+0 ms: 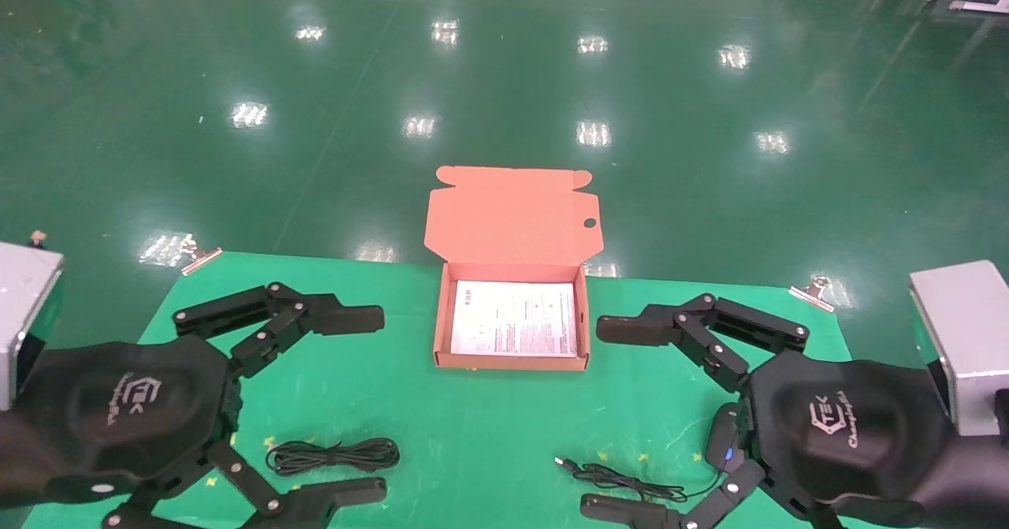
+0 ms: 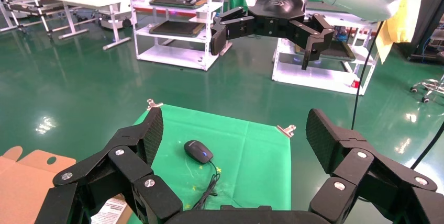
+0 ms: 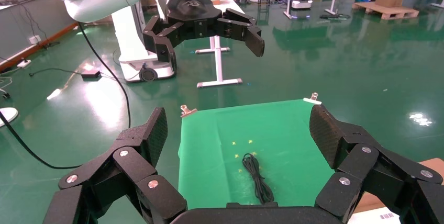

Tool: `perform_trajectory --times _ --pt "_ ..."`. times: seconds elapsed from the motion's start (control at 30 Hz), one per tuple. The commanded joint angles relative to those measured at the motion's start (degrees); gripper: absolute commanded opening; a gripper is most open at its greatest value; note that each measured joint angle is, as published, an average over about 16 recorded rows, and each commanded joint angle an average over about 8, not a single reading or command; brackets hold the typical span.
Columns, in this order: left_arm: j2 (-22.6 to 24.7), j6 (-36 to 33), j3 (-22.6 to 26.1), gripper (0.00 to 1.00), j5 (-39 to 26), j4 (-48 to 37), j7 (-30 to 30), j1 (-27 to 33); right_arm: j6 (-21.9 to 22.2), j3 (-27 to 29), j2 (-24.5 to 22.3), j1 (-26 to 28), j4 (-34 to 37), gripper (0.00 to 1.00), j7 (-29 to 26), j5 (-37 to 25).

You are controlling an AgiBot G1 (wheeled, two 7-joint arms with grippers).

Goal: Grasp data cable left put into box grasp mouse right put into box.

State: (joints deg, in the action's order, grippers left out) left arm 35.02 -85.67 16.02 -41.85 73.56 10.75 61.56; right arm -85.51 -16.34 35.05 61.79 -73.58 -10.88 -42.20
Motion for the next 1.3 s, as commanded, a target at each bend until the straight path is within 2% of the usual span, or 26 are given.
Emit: perform_trajectory --times 0.03,1.0,1.13,1.3 --pt "0.0 0.0 0.0 1.00 0.0 0.0 0.0 0.0 0.0 0.0 0.0 0.0 0.0 1.00 0.0 0.0" --pt "0.2 -0.1 0.6 1.00 -1.6 0.6 -0.1 1.2 0.1 -0.1 -0.1 0.1 0.0 1.00 0.0 -0.5" --pt "0.7 -0.4 2.8 1.00 -6.4 1.4 1.0 4.3 -0.5 -2.0 -0.7 2.7 -1.2 1.00 -0.3 -5.7" --pt "2.3 -1.5 7.5 1.00 -16.0 2.0 2.8 9.5 -3.6 -9.6 -0.1 12.4 -3.4 1.00 0.6 -21.2"
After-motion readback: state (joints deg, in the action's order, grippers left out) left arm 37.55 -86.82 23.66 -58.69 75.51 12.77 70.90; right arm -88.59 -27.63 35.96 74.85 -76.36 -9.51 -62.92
